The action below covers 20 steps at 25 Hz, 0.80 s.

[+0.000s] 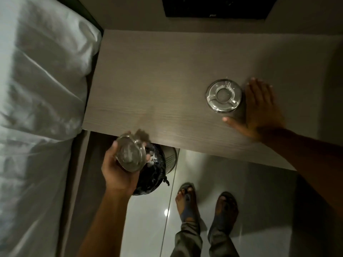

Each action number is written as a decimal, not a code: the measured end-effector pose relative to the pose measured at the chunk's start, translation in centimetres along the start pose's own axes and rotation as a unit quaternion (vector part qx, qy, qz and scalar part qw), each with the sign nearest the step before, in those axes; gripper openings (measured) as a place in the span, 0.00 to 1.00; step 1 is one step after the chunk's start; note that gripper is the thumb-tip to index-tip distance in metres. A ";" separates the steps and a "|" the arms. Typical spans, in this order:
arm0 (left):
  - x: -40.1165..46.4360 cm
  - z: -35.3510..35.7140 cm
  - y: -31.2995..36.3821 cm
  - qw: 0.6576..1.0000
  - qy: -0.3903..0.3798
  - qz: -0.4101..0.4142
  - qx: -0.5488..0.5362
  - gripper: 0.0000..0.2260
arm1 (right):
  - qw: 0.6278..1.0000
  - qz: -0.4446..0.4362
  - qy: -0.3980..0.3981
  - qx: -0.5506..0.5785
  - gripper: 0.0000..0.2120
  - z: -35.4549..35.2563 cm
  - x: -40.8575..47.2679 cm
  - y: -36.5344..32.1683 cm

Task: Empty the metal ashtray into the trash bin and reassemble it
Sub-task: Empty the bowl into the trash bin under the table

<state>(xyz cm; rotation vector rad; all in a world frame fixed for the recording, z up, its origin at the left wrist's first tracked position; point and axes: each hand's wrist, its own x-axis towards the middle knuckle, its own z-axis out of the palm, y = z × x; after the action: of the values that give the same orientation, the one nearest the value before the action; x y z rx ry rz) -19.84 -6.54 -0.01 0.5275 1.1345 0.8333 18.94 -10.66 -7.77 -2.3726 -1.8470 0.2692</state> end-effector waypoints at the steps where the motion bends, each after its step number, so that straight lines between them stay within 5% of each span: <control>1: -0.4 -0.7 -1.5 0.990 0.116 0.022 0.072 0.26 | 1.000 0.000 0.007 0.004 0.56 0.2 0.0 0.1; 3: -0.5 -1.3 -4.9 0.922 0.297 0.056 0.243 0.34 | 1.000 -0.002 0.008 0.009 0.56 0.3 0.1 0.2; 7: 2.7 -2.3 -9.7 0.850 0.330 0.045 0.408 0.44 | 1.000 0.007 0.013 -0.001 0.56 0.7 0.1 0.6; 17: 5.7 -2.5 -11.7 0.880 0.366 0.053 0.300 0.46 | 1.000 0.005 0.026 -0.001 0.56 0.8 0.2 0.3; 20: 6.0 -2.4 -11.3 0.866 0.426 0.077 0.248 0.42 | 1.000 0.004 0.028 0.000 0.56 0.7 0.2 0.3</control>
<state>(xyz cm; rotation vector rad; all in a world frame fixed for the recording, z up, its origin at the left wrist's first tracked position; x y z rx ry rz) -17.55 -8.58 -12.71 0.7016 2.1855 0.9397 19.11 -10.59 -8.54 -2.3626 -1.8126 0.2005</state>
